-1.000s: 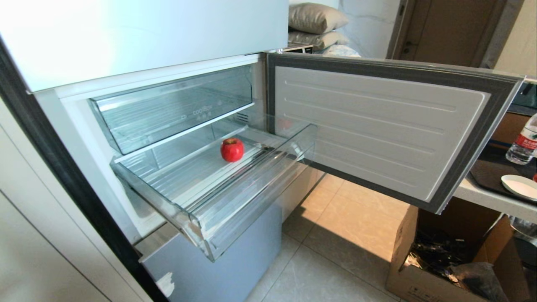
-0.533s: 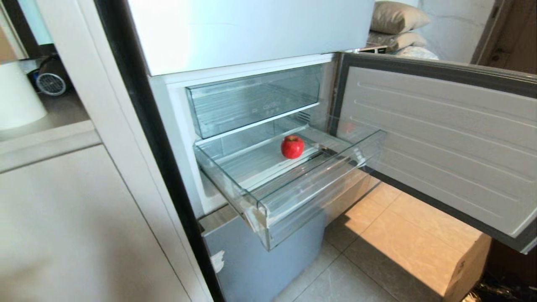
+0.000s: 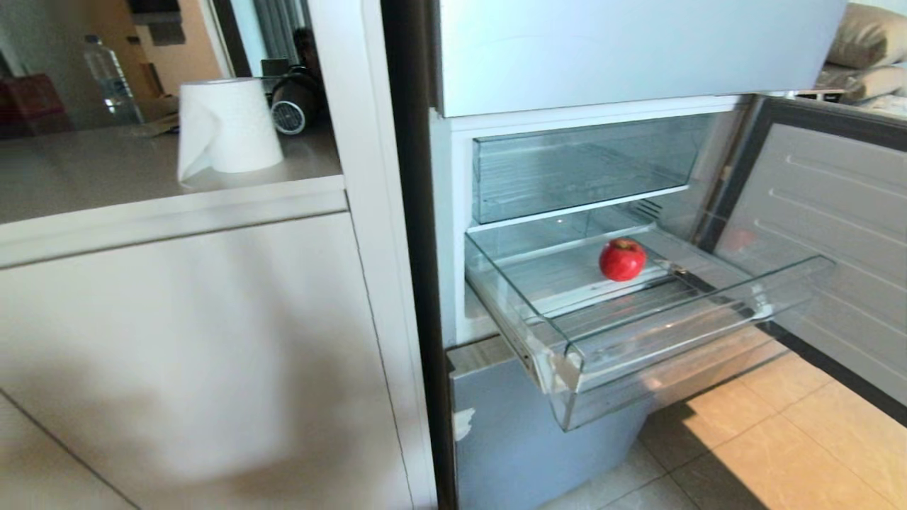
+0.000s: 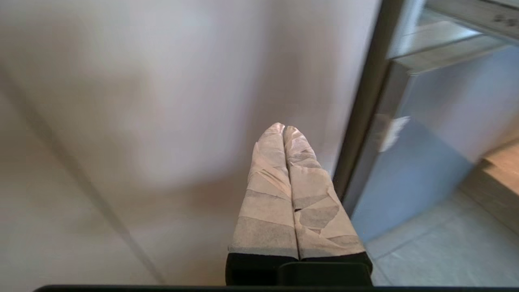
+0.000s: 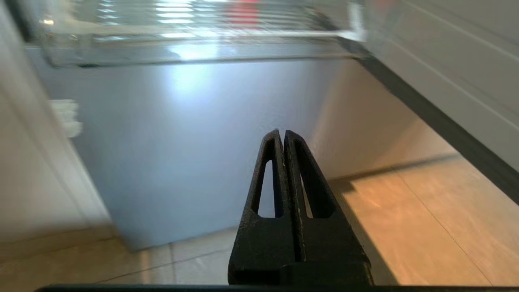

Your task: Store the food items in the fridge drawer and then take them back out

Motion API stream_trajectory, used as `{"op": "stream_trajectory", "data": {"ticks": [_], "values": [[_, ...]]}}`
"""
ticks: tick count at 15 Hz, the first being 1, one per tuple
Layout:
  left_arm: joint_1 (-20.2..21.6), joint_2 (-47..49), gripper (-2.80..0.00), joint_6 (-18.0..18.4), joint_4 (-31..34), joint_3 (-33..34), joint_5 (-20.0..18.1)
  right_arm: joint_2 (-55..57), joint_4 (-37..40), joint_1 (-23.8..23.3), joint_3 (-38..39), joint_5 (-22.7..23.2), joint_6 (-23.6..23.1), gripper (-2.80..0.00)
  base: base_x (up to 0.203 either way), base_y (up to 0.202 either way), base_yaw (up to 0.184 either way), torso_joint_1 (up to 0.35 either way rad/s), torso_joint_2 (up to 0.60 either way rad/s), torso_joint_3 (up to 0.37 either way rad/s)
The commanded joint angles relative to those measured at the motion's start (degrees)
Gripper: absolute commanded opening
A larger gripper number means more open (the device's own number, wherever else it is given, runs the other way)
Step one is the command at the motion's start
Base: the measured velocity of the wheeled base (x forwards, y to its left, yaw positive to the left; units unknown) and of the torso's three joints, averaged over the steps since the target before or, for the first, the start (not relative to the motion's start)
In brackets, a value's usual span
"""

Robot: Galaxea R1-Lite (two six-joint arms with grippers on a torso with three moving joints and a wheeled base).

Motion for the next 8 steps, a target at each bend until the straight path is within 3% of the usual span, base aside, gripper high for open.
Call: {"op": "stream_trajectory", "data": {"ticks": [1, 4, 6, 8], "values": [[0.0, 0.0, -2.80, 0.0, 0.0, 0.0, 0.0, 0.2, 0.0, 0.0, 0.0, 0.0, 0.3, -2.80, 0.003, -0.006, 0.168, 0.007, 0.01, 0.003], [0.0, 0.0, -2.80, 0.0, 0.0, 0.0, 0.0, 2.5, 0.0, 0.0, 0.0, 0.0, 0.8, -2.80, -0.001, -0.003, 0.110, 0.003, 0.00, 0.002], [0.0, 0.0, -2.80, 0.0, 0.0, 0.0, 0.0, 6.8, -1.1, 0.3, -0.1, 0.4, 1.1, -2.80, 0.000, 0.000, 0.000, 0.000, 0.00, 0.000], [0.0, 0.0, -2.80, 0.0, 0.0, 0.0, 0.0, 14.4, -7.3, 0.5, -1.5, 0.2, 1.0, -2.80, 0.000, 0.000, 0.000, 0.000, 0.00, 0.000]]}}
